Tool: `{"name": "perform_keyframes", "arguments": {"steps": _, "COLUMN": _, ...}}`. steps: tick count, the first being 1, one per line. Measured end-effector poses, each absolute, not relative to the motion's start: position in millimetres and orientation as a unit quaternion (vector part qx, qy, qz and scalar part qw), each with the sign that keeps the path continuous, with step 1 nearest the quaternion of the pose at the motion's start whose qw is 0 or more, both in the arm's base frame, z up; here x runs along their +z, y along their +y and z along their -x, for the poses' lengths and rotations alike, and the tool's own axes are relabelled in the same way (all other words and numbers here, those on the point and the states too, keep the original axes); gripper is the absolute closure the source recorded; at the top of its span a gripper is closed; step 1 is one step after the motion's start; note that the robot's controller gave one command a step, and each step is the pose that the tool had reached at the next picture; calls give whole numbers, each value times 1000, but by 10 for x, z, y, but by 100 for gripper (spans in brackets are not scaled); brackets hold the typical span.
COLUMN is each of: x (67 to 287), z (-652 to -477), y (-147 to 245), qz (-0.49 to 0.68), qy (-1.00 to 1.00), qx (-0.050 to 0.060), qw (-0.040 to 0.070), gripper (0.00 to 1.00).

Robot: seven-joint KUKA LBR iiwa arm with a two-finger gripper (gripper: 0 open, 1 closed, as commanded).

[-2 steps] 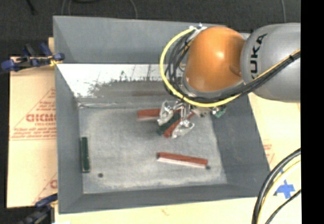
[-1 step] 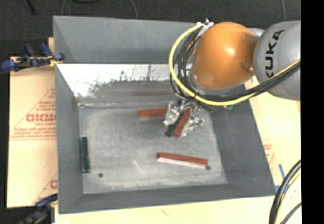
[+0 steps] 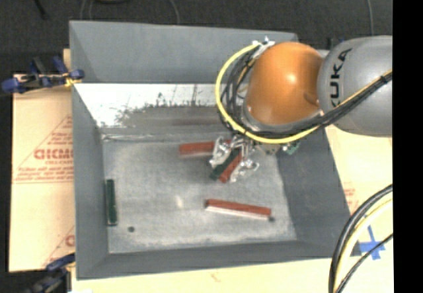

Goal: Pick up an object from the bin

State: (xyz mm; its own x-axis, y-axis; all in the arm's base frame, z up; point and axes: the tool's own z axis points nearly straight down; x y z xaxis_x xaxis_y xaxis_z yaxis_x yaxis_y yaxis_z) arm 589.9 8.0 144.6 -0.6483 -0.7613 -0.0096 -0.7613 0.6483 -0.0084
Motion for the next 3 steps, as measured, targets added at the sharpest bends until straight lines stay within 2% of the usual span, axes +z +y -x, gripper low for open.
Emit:
{"name": "perform_keyframes", "arguments": {"steps": 1, "x": 1675, "z": -5838, "y": 55, "qz": 412, "qy": 911, "qx": 2, "qw": -4, "gripper": 100}}
{"name": "perform_keyframes", "arguments": {"steps": 2, "x": 1665, "z": -5914, "y": -3, "qz": 417, "qy": 909, "qx": -4, "qw": 10, "gripper": 100}}
{"name": "perform_keyframes", "arguments": {"steps": 3, "x": 2671, "z": -5586, "y": 175, "qz": 419, "qy": 908, "qx": 0, "qw": 2, "gripper": 100}}
